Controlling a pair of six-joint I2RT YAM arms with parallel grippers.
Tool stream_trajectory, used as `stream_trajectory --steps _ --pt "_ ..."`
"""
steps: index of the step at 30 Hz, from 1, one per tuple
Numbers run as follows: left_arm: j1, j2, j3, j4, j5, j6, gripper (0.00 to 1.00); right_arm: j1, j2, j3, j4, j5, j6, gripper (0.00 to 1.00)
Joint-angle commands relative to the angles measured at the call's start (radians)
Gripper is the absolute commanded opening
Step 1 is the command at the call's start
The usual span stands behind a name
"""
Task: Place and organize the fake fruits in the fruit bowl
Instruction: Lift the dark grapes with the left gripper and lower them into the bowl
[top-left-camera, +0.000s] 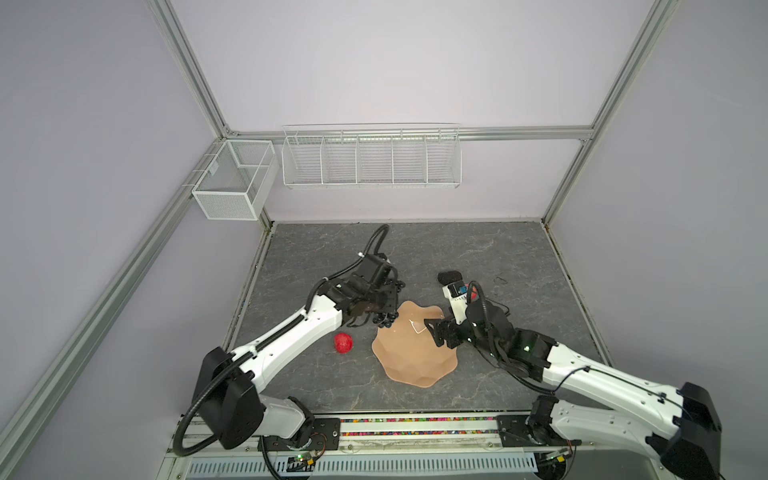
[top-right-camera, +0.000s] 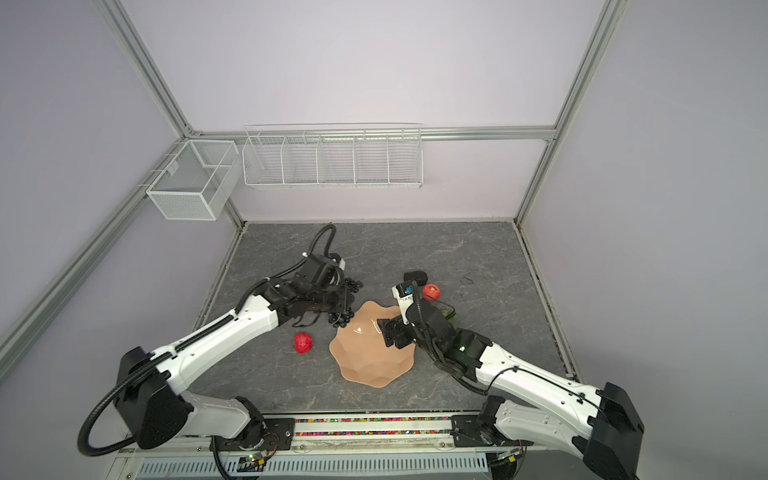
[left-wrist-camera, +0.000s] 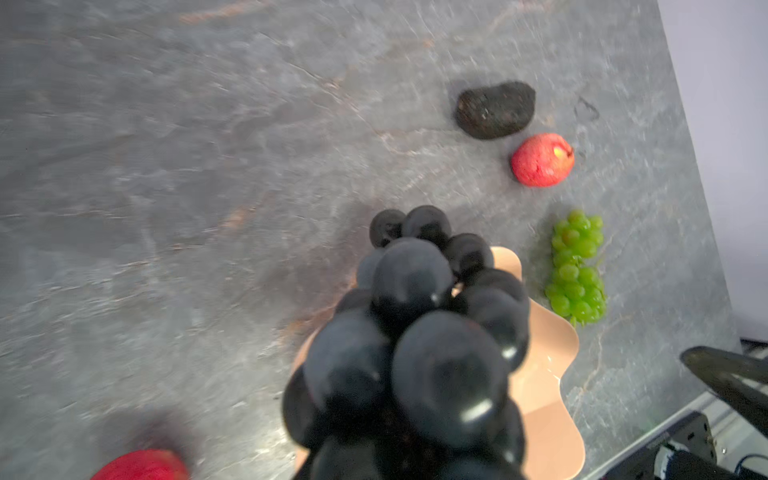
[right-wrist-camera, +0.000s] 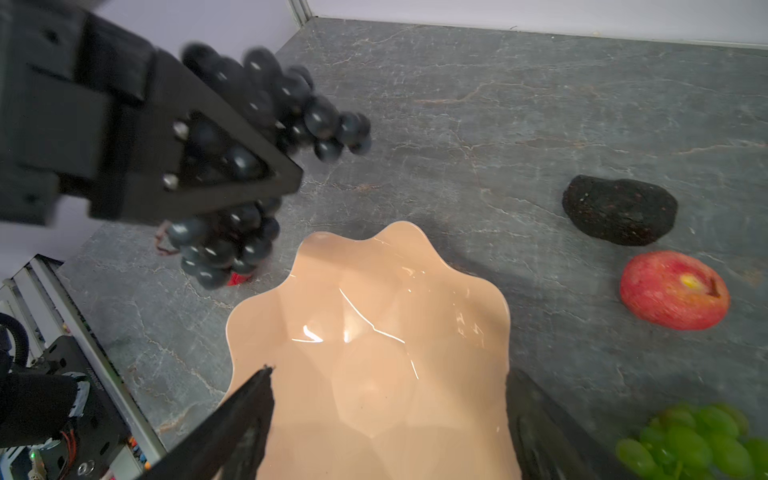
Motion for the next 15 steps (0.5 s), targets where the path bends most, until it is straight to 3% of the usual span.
stream_trajectory --steps 1,9,15 --pt "-0.067 0.094 0.041 -0.017 0.007 0.002 0.26 -0.006 -0.086 -0.046 -0.111 0.075 0.07 0.88" --pt "-0.137 0.256 0.084 0.003 -0.006 -0.002 0.27 -0.007 -0.245 -0.124 -0.223 0.119 0.12 0.89" --pt "-0.173 0.314 0.101 -0.011 -0.001 0.016 0.31 -0.007 -0.267 -0.123 -0.244 0.125 0.116 0.88"
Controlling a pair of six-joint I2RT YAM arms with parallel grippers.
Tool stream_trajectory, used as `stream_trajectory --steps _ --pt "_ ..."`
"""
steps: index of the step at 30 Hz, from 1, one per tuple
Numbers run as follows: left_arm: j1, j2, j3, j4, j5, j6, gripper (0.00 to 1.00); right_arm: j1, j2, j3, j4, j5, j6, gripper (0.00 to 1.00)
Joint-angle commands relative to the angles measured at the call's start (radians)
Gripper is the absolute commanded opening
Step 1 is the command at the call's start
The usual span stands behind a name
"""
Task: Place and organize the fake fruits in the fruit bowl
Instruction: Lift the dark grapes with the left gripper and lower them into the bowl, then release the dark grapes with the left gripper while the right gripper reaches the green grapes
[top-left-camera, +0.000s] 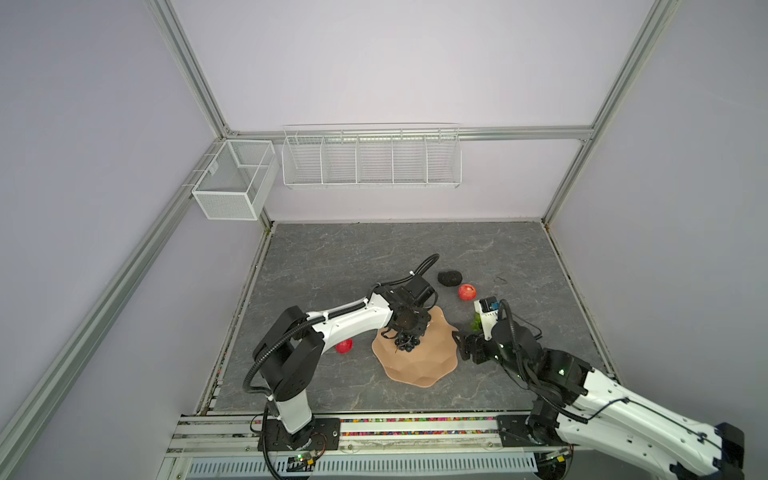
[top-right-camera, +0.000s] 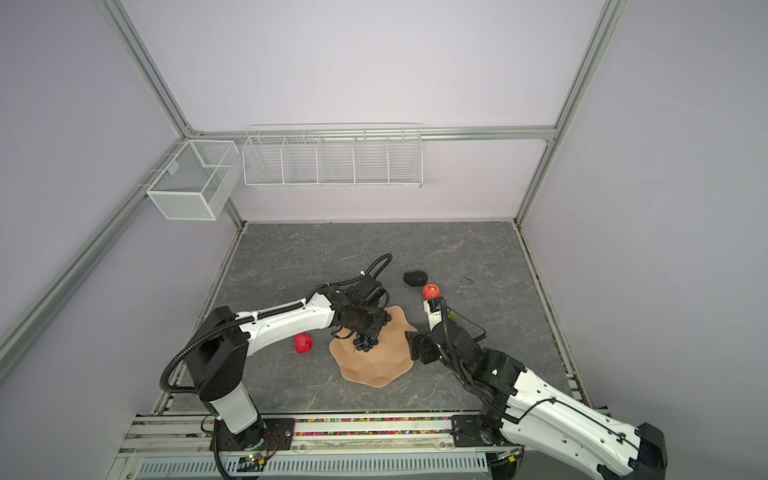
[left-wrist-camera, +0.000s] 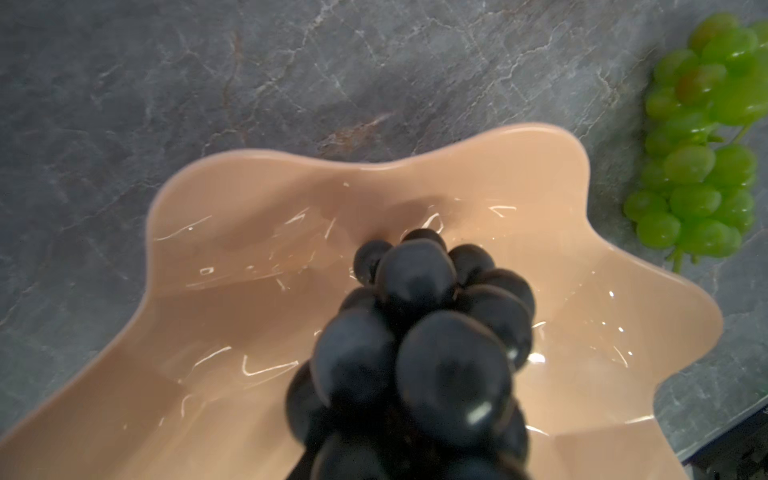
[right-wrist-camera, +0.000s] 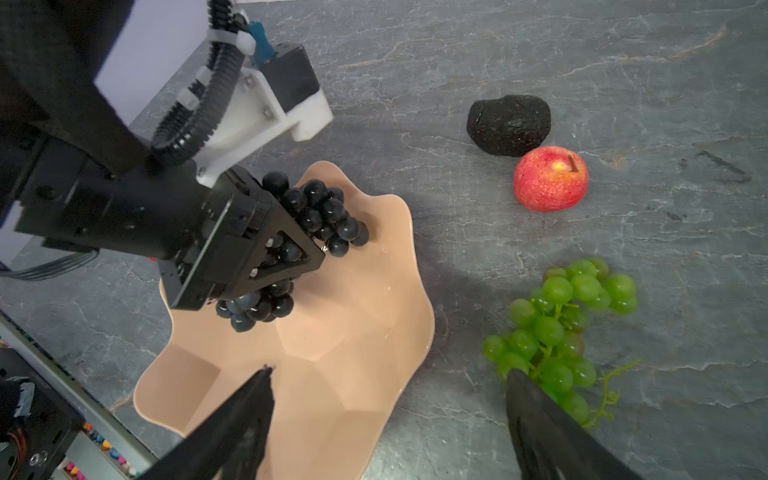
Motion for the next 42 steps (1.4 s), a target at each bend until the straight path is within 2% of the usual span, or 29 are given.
stream_trajectory --steps 1,8,14,21,26,34,38,42 --pt "-0.023 0.021 0.034 -0.014 -0.003 0.015 0.32 -0.004 -0.005 -0.004 -0.029 0.022 0.019 0.89" --pt "-0.036 0.039 0.011 -0.011 -0.008 0.018 0.42 -0.005 0.008 -0.001 -0.029 0.017 0.019 0.89" --pt "-0.038 0.029 -0.019 0.013 0.0 0.029 0.53 -0.005 0.009 -0.001 -0.035 0.022 0.019 0.88" --pt "-0.048 0.046 -0.016 -0.019 -0.06 0.038 0.61 -0.005 0.009 0.0 -0.038 0.024 0.019 0.89" --pt "-0.065 0.022 0.004 -0.057 -0.139 0.052 0.71 -0.004 0.008 0.001 -0.044 0.03 0.019 0.88" --pt "-0.065 -0.087 -0.032 -0.015 -0.114 0.074 0.81 -0.007 0.016 -0.004 -0.084 0.091 0.074 0.89" --pt "-0.065 -0.165 -0.037 0.006 -0.078 0.095 0.83 -0.069 0.067 -0.004 -0.146 0.101 0.154 0.89" --pt "-0.065 -0.237 -0.031 0.004 -0.025 0.133 0.85 -0.217 0.142 -0.007 -0.143 -0.011 0.179 0.89"
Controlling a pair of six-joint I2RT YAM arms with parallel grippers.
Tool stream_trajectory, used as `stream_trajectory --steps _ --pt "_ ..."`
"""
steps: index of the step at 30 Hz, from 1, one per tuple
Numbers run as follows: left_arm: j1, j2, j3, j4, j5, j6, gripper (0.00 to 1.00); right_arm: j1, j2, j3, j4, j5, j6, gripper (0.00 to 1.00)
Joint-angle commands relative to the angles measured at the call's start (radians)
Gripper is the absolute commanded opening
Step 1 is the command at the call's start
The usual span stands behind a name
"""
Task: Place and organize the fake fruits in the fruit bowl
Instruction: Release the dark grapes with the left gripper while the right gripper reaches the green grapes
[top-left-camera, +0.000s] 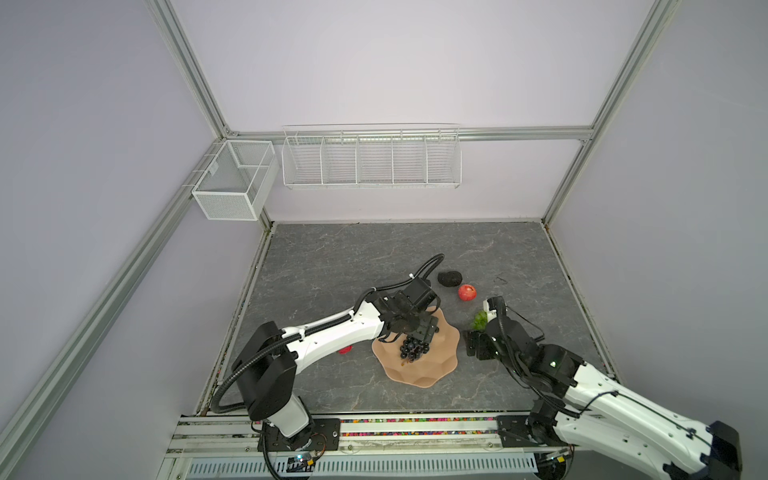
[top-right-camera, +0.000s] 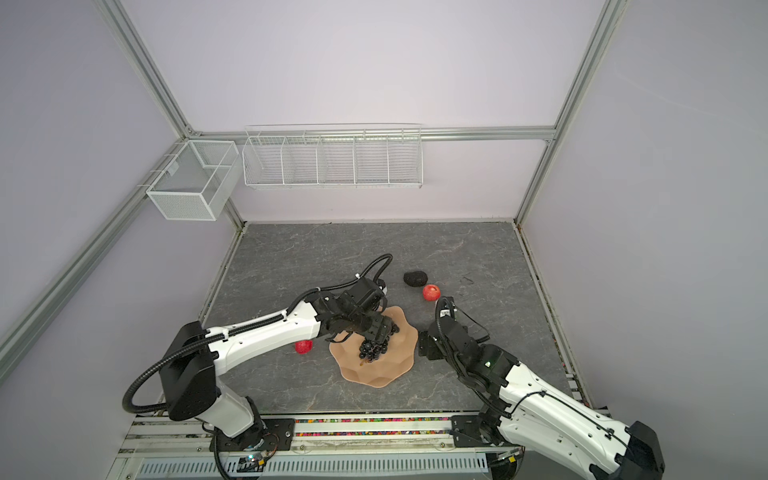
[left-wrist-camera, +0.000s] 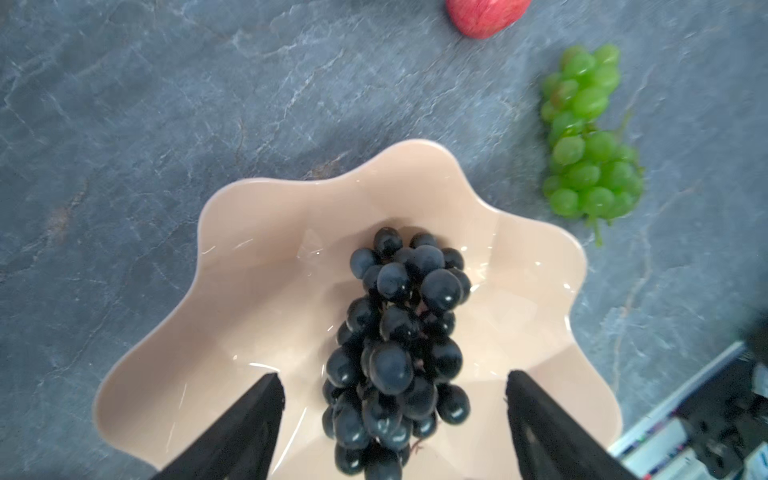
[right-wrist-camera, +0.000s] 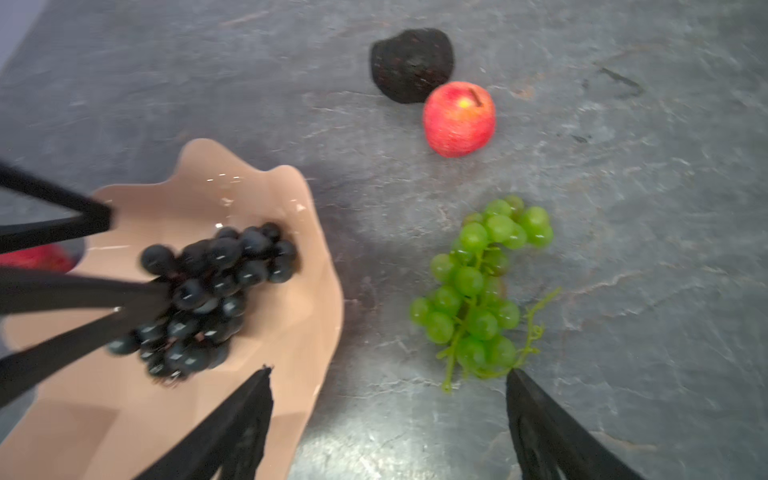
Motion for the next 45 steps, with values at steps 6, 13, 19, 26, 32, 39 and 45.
stream_trajectory --steps 6,13,19,26,32,39,45 --pt "-0.005 -0.171 -0.055 0.038 0.167 0.167 1.0 -0.196 0.162 0.035 0.017 -0.128 0.017 0.89" --pt "-0.005 -0.257 -0.14 0.058 0.215 0.275 0.99 -0.244 0.343 0.059 0.104 -0.149 0.006 0.92" --pt "-0.008 -0.268 -0.159 0.1 0.236 0.304 0.99 -0.278 0.51 0.1 0.19 -0.176 -0.026 0.99" --pt "-0.008 -0.267 -0.167 0.131 0.239 0.3 0.99 -0.295 0.635 0.156 0.156 -0.151 -0.021 0.89" --pt "-0.008 -0.297 -0.18 0.144 0.222 0.295 0.99 -0.295 0.671 0.142 0.149 -0.158 0.001 0.75" --pt "-0.008 -0.313 -0.185 0.146 0.181 0.295 0.99 -0.295 0.623 0.138 0.104 -0.131 -0.011 0.47" --pt "-0.008 -0.305 -0.178 0.157 0.138 0.287 0.99 -0.295 0.487 0.152 0.041 -0.108 -0.066 0.4"
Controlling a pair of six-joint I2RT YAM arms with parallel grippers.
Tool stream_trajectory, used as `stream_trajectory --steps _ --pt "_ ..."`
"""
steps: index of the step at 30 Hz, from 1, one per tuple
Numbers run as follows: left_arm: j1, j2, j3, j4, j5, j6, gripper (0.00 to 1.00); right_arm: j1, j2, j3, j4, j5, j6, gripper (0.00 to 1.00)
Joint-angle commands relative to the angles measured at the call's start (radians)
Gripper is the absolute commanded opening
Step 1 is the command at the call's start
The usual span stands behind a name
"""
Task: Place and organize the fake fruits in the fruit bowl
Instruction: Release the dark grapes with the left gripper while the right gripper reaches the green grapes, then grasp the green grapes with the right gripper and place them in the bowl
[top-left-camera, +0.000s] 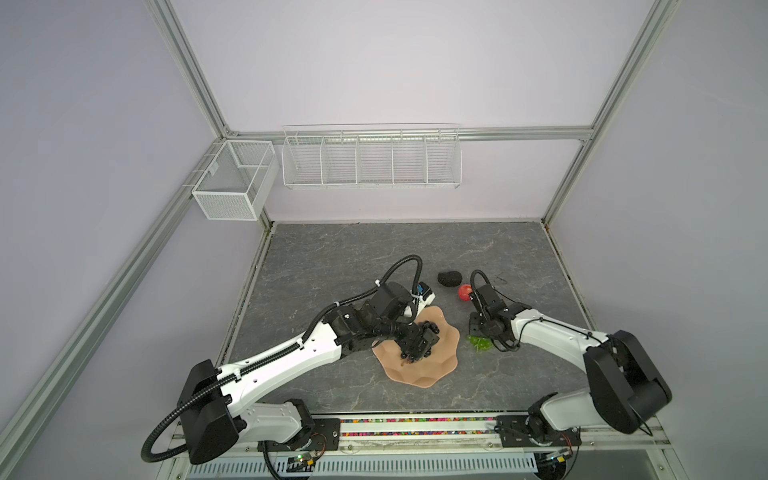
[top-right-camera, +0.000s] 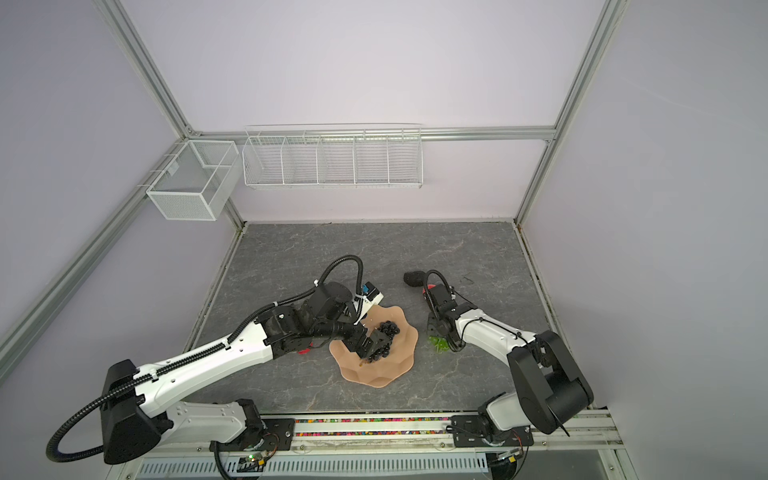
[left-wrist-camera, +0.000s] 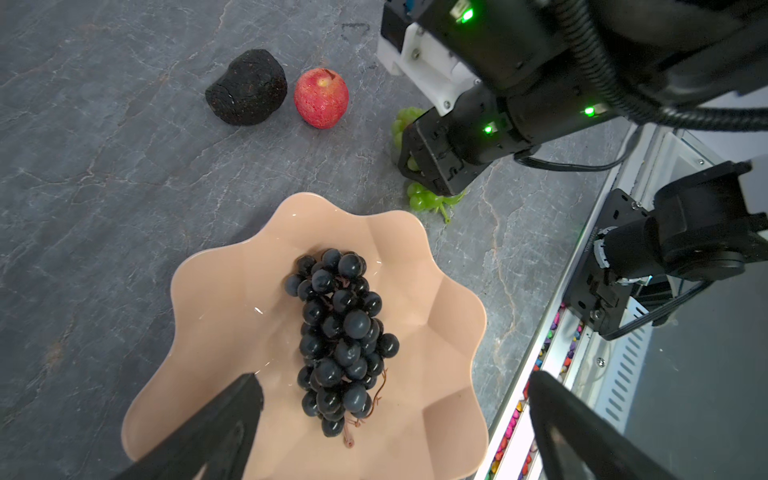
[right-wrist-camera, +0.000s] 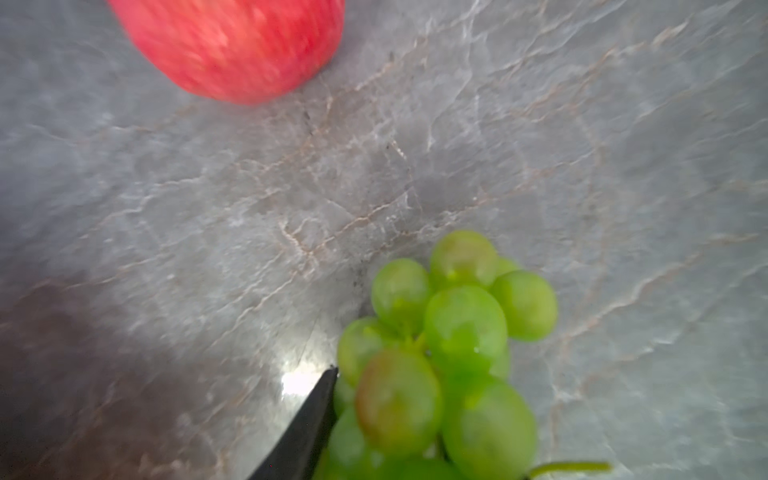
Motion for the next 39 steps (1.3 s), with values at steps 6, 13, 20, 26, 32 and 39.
stream_trajectory --steps 6,13,20,26,32,39 --pt "-0.004 0.002 0.009 0.007 -0.108 -0.015 0.99 -0.002 -0.237 0.033 -0.07 -0.053 -0.131 0.39" --pt "0.028 -0.058 0.004 -0.136 -0.274 -0.203 0.99 0.096 -0.331 0.192 -0.104 -0.181 -0.188 0.39" --pt "0.106 -0.182 -0.007 -0.356 -0.323 -0.404 0.99 0.289 -0.193 0.292 0.047 -0.202 -0.046 0.38" --pt "0.11 -0.311 0.015 -0.485 -0.304 -0.47 0.99 0.439 0.036 0.402 0.172 -0.1 0.064 0.38" --pt "0.113 -0.417 0.033 -0.551 -0.333 -0.507 0.99 0.517 0.254 0.498 0.192 -0.076 0.126 0.37" --pt "0.113 -0.459 0.016 -0.548 -0.366 -0.503 0.99 0.547 0.359 0.521 0.165 -0.03 0.182 0.36"
